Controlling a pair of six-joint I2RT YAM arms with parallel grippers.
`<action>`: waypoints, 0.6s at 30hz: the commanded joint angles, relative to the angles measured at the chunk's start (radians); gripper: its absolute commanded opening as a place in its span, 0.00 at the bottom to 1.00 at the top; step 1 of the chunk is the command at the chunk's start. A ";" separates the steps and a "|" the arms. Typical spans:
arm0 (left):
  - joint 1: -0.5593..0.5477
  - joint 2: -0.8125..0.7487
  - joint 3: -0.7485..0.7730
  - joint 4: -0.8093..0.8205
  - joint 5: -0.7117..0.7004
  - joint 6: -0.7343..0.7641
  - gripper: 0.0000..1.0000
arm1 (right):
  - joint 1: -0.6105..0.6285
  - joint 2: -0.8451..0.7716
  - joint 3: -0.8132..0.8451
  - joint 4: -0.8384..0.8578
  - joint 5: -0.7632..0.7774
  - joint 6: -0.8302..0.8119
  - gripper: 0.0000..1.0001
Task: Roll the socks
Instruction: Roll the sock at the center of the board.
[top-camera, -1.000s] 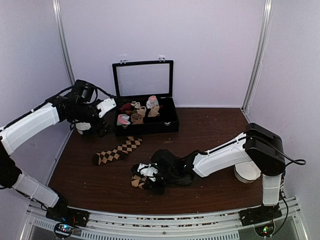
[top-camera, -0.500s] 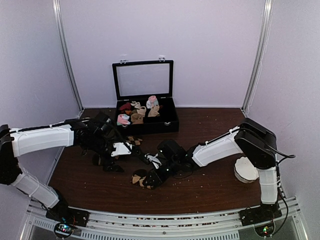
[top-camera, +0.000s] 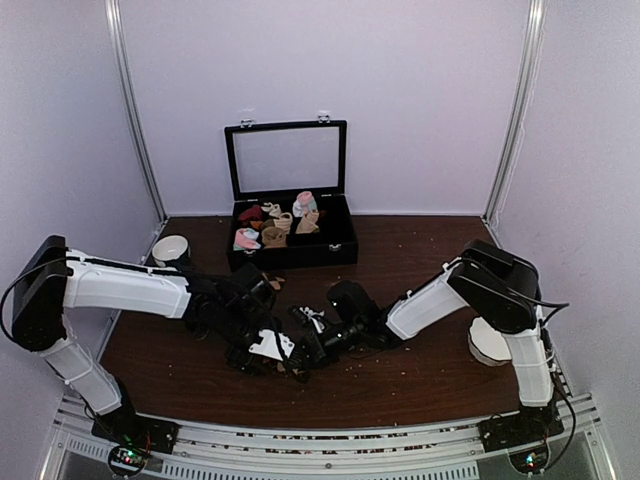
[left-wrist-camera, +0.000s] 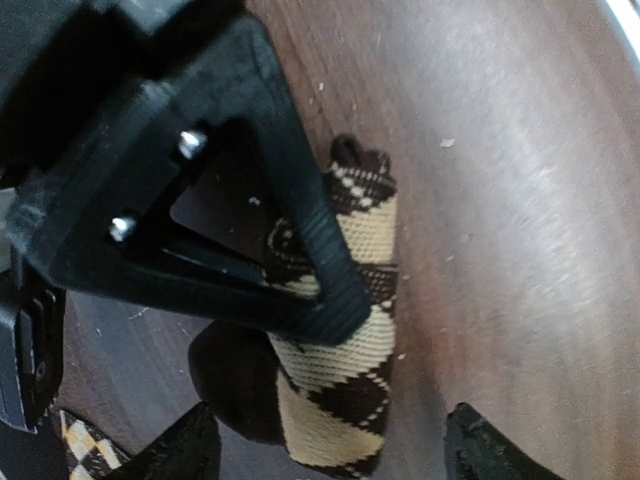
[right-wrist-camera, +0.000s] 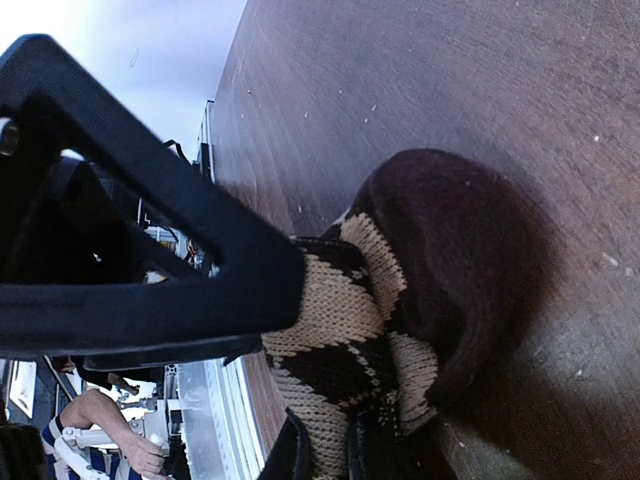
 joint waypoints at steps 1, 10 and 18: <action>-0.009 0.035 -0.017 0.122 -0.089 0.049 0.73 | -0.005 0.077 -0.061 -0.184 0.050 0.023 0.00; -0.042 0.088 0.012 0.120 -0.055 0.013 0.47 | -0.036 0.069 -0.139 -0.071 0.036 0.081 0.00; -0.044 0.143 0.023 0.079 -0.083 -0.012 0.45 | -0.037 0.061 -0.139 -0.051 0.036 0.092 0.00</action>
